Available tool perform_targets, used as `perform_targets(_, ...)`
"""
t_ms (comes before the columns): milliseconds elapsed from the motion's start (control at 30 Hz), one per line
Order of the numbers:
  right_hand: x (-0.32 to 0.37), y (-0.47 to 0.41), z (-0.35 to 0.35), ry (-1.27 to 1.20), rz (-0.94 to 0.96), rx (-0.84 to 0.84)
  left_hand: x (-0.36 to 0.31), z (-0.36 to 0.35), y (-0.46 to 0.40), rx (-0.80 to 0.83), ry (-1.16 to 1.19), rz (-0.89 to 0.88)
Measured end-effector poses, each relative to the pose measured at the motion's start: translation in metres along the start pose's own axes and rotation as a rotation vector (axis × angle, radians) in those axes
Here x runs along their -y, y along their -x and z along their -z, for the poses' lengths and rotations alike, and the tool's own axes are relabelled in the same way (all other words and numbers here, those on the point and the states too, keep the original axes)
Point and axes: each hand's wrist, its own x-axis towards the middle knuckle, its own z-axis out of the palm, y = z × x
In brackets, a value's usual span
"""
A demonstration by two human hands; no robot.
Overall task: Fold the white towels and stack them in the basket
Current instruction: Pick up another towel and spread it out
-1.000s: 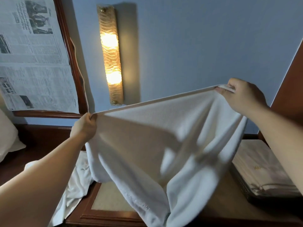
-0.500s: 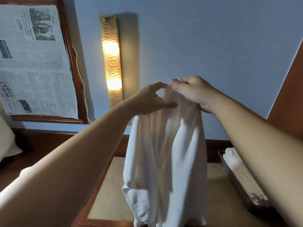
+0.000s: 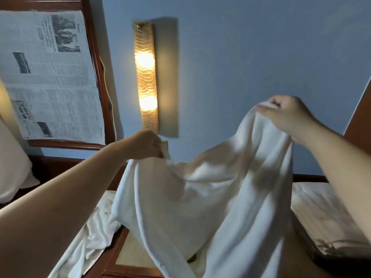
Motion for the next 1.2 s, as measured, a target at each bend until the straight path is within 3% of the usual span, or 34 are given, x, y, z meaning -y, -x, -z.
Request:
perform_targets(67,0.020,0.019,-0.020,-0.055,-0.004,0.269,-0.030,0.009,0.000,-0.212,0.124,-0.096)
perform_targets(133,0.037,0.032,-0.046,-0.038,0.012,0.522,-0.071,0.022,-0.002,-0.294,0.249,-0.165)
perform_targets(200,0.050,0.039,-0.068,0.014,0.089,0.582,-0.107,0.038,0.000,-0.335,0.302,-0.256)
perform_targets(333,0.055,0.023,-0.068,0.009,0.164,0.393,-0.116,0.055,0.003,-0.414,0.303,-0.312)
perform_targets(467,0.050,0.007,-0.045,0.070,0.095,0.165,-0.071,0.032,-0.006,-0.383,0.273,-0.116)
perform_targets(667,0.043,-0.007,-0.027,0.059,0.009,0.050,-0.027,0.003,-0.011,-0.388,0.518,0.107)
perform_targets(933,0.025,-0.014,-0.011,0.182,-0.040,0.005,-0.027,0.065,-0.004,-0.546,0.164,-0.054)
perform_targets(1200,0.021,-0.007,-0.014,0.200,-0.014,0.017,-0.033,0.075,-0.005,-0.561,0.119,-0.106)
